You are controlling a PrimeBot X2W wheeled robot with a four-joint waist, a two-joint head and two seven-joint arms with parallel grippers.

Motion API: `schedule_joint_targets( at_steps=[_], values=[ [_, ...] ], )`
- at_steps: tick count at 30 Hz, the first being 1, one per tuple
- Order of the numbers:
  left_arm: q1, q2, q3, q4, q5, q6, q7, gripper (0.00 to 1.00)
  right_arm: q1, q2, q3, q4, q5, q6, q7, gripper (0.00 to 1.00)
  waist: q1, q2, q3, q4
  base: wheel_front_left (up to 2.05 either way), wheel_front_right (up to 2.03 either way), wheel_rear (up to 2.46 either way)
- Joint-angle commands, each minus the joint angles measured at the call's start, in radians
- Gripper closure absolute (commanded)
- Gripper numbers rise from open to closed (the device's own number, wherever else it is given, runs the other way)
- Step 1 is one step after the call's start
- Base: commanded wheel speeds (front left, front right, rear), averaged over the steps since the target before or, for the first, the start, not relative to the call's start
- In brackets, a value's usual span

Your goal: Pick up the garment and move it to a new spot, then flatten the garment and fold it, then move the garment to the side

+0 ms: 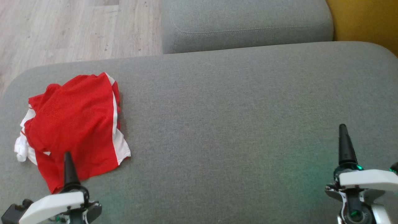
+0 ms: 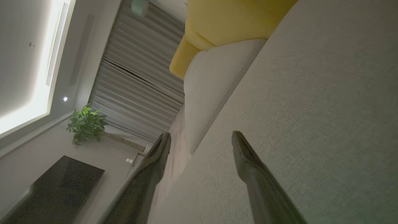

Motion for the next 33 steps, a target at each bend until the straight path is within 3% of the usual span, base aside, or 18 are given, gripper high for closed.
schedule_joint_targets(
  at_steps=[1, 13, 33],
  values=[
    [-0.044, 0.008, 0.002, -0.049, 0.038, 0.002, -0.011, 0.0, -0.055, -0.007, 0.017, -0.051, -0.053, 0.0, -0.013, 0.0, 0.0, 0.0, 0.001, 0.0, 0.0, 0.0, 0.0],
    [-0.04, 0.009, -0.058, -0.108, 0.24, 0.013, -0.046, 0.0, -0.051, -0.007, 0.069, -0.083, -0.297, 0.0, -0.049, 0.0, 0.0, 0.0, 0.007, -0.003, 0.0, 0.0, 0.0],
    [-0.038, 0.011, -0.148, -0.09, 0.525, 0.004, -0.103, 0.0, -0.053, -0.008, 0.111, -0.089, -0.608, 0.0, -0.105, 0.0, 0.0, 0.0, 0.011, -0.015, 0.0, 0.0, 0.0]
  ],
)
